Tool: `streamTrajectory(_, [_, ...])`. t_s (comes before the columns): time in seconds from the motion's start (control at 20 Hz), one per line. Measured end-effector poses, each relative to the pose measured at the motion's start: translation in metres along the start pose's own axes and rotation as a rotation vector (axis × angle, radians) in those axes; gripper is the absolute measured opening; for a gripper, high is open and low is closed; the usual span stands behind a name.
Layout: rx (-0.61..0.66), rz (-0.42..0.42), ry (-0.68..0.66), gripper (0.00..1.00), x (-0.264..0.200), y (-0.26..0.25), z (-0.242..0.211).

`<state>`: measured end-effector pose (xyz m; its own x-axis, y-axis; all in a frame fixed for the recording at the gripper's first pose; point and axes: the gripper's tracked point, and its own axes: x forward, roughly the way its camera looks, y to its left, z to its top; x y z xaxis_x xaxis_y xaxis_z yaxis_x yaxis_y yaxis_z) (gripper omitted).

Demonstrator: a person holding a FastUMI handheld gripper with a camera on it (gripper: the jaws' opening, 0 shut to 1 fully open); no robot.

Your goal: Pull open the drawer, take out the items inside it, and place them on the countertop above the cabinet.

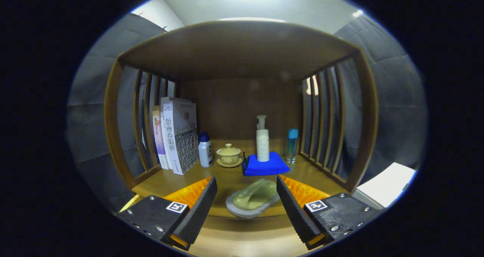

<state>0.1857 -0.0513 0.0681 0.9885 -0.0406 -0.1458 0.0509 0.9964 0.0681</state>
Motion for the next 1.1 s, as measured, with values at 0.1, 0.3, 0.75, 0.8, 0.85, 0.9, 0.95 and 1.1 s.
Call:
streamTrajectory(0.1, [-0.027, -0.017, -0.025, 0.97, -0.028, 0.001, 0.004])
streamTrajectory(0.3, [-0.047, -0.015, -0.071, 0.97, -0.079, 0.013, 0.007])
streamTrajectory(0.75, [-0.047, -0.004, -0.125, 0.97, -0.177, 0.025, -0.026])
streamTrajectory(0.8, [-0.035, 0.001, -0.133, 0.97, -0.184, 0.026, -0.029])
streamTrajectory(0.85, [-0.031, 0.010, -0.139, 0.97, -0.192, 0.027, -0.035])
streamTrajectory(0.9, [-0.031, 0.009, -0.138, 0.97, -0.200, 0.026, -0.040])
streamTrajectory(0.95, [-0.028, 0.008, -0.135, 0.97, -0.206, 0.024, -0.046])
streamTrajectory(1.1, [0.008, 0.020, -0.112, 0.97, -0.225, 0.026, -0.068])
